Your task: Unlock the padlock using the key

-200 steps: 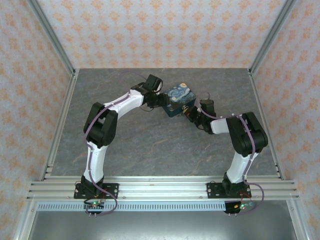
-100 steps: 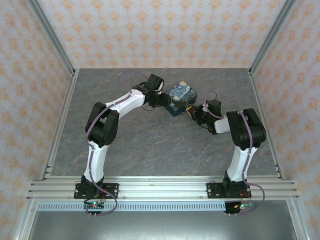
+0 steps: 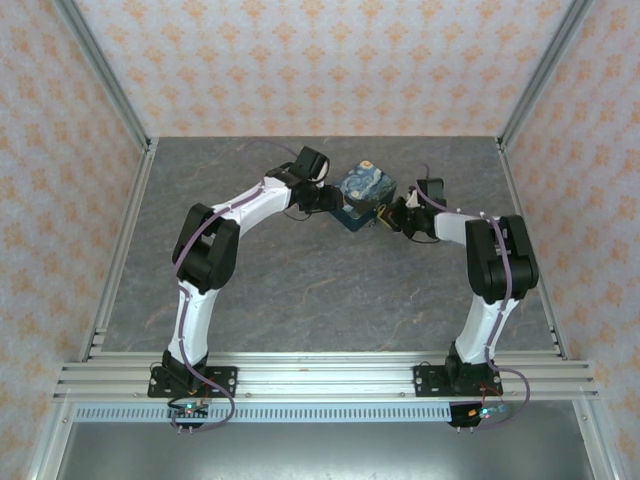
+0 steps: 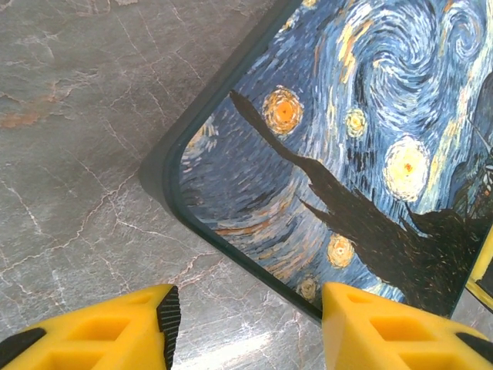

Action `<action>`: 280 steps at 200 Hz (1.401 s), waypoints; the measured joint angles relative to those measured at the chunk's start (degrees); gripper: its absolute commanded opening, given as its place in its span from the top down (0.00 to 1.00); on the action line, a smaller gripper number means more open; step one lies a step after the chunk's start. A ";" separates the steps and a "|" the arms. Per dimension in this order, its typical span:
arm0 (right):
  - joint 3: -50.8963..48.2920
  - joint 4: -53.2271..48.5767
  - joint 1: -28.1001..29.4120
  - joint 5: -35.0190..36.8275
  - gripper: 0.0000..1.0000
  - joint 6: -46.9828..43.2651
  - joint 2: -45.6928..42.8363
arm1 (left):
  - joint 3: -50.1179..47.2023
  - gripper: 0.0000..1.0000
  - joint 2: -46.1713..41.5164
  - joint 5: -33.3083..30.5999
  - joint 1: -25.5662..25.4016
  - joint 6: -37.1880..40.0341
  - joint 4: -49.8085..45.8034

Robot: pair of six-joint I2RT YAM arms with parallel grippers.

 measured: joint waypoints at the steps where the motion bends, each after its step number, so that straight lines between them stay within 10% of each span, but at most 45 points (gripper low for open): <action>1: 0.02 -0.09 0.00 0.04 1.00 -0.09 0.00 | 0.00 0.50 0.00 0.00 0.00 0.00 0.00; 90: -5.31 7.76 1.31 5.46 1.00 -1.29 -2.29 | 1.20 0.54 0.76 0.15 -0.33 0.02 -0.46; 160: -7.34 28.02 -7.65 1.27 1.00 17.90 5.46 | 2.12 0.54 1.20 0.35 -0.33 0.20 -1.33; 226: -17.27 24.81 -6.16 1.01 0.98 16.76 -5.68 | 1.49 0.35 0.90 0.46 -0.13 0.44 -1.49; 280: -24.63 15.69 -5.90 4.57 0.54 15.50 -14.58 | -1.07 0.30 -0.24 -0.13 -0.04 0.44 -6.86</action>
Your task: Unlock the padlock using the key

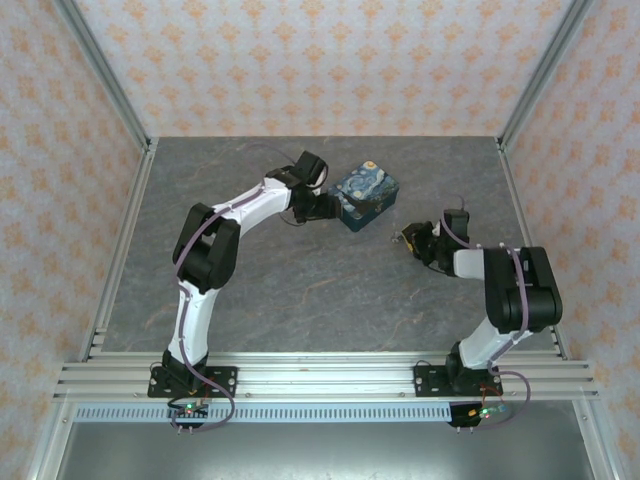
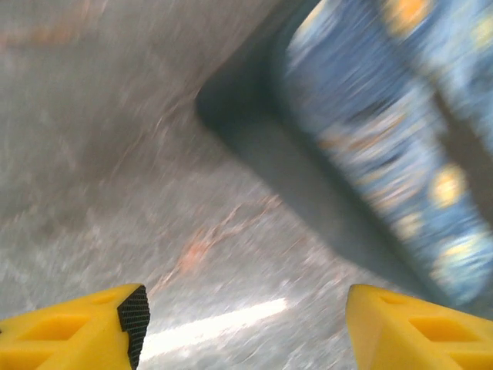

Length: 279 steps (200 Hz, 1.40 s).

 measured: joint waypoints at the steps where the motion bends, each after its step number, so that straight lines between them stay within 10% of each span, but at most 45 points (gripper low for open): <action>1: -0.07 -0.13 0.00 0.11 0.53 -0.13 -0.13 | -0.13 0.30 0.00 -0.04 0.00 0.00 -0.15; 75: -1.42 -19.04 -0.02 6.97 0.00 -2.73 -24.63 | -5.86 0.26 -13.86 -2.91 0.92 -0.02 -4.15; 141: 14.29 -33.99 -0.02 24.35 0.01 -13.62 -32.24 | -15.50 0.17 -37.16 -20.02 3.37 1.29 -1.42; 161: 15.13 -32.96 -0.07 31.89 0.01 -18.34 -30.86 | -24.00 0.00 -42.64 -29.55 4.00 3.23 3.63; 214: 6.21 -18.05 -0.07 45.24 0.01 -31.98 -23.52 | -49.33 0.00 -52.17 -49.24 8.76 12.39 25.07; 279: -8.28 7.32 -0.07 48.89 0.01 -42.56 -11.69 | -66.49 0.00 -50.03 -51.93 15.96 20.44 47.28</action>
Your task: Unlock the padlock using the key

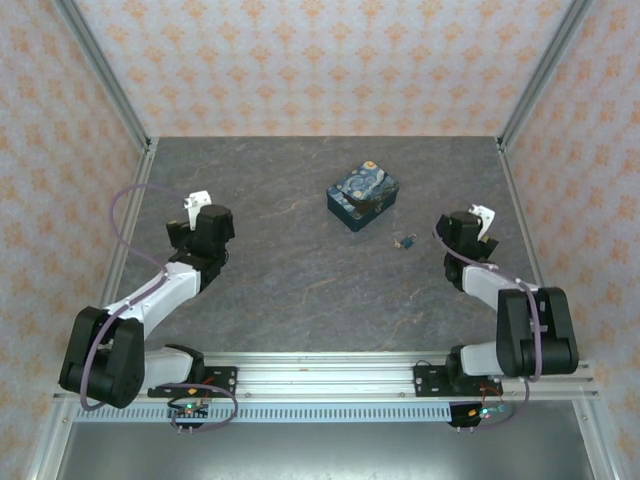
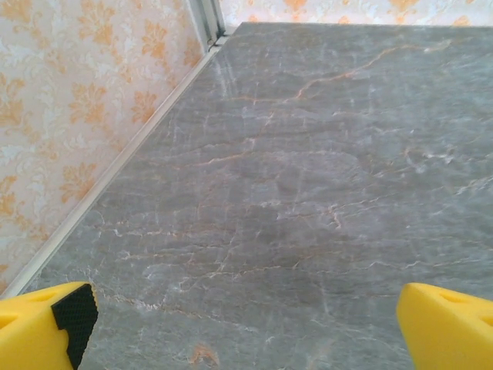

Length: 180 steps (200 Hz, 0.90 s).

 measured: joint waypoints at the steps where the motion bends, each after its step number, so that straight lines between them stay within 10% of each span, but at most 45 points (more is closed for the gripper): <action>1: -0.11 0.31 0.00 -0.02 0.01 -0.07 0.11 | -0.17 0.00 0.24 0.02 0.07 0.11 0.46; 75: -2.86 16.81 0.04 -8.15 0.01 -5.84 6.27 | -10.12 0.00 9.16 14.01 7.85 4.26 26.56; 180: -2.75 17.33 -0.11 -10.34 0.01 -6.27 6.38 | -8.17 0.00 12.44 25.40 7.85 7.23 27.63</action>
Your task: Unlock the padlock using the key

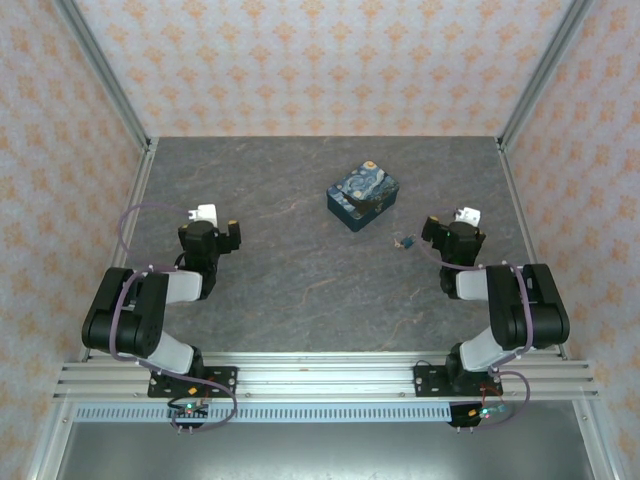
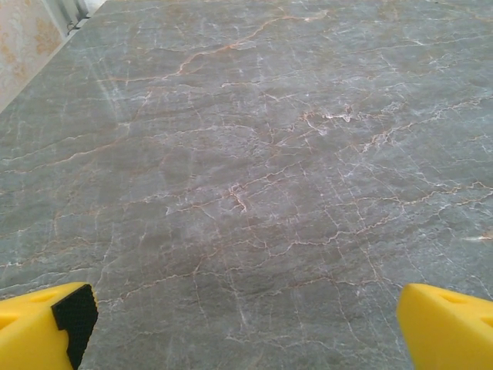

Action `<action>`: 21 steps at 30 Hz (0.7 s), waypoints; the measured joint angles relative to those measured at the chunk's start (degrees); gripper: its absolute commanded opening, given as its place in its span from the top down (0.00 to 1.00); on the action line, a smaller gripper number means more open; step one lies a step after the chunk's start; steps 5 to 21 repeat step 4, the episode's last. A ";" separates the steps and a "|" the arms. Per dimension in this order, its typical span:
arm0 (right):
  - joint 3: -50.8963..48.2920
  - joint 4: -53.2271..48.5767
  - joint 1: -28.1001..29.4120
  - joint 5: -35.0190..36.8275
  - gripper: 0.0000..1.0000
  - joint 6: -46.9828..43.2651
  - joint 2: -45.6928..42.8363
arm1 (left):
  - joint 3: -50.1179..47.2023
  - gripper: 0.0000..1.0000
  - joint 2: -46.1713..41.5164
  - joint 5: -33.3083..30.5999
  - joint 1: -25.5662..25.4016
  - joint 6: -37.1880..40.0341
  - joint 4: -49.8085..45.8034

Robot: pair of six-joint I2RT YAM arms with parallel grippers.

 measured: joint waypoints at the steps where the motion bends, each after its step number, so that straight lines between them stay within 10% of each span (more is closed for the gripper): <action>1: 0.09 -0.07 0.00 -0.17 0.01 -0.11 0.00 | 0.00 0.00 0.00 0.00 0.00 0.04 -0.02; 21: 0.15 -0.04 0.00 -0.44 0.01 -0.35 0.00 | 0.00 0.00 0.00 0.02 0.00 0.22 -0.02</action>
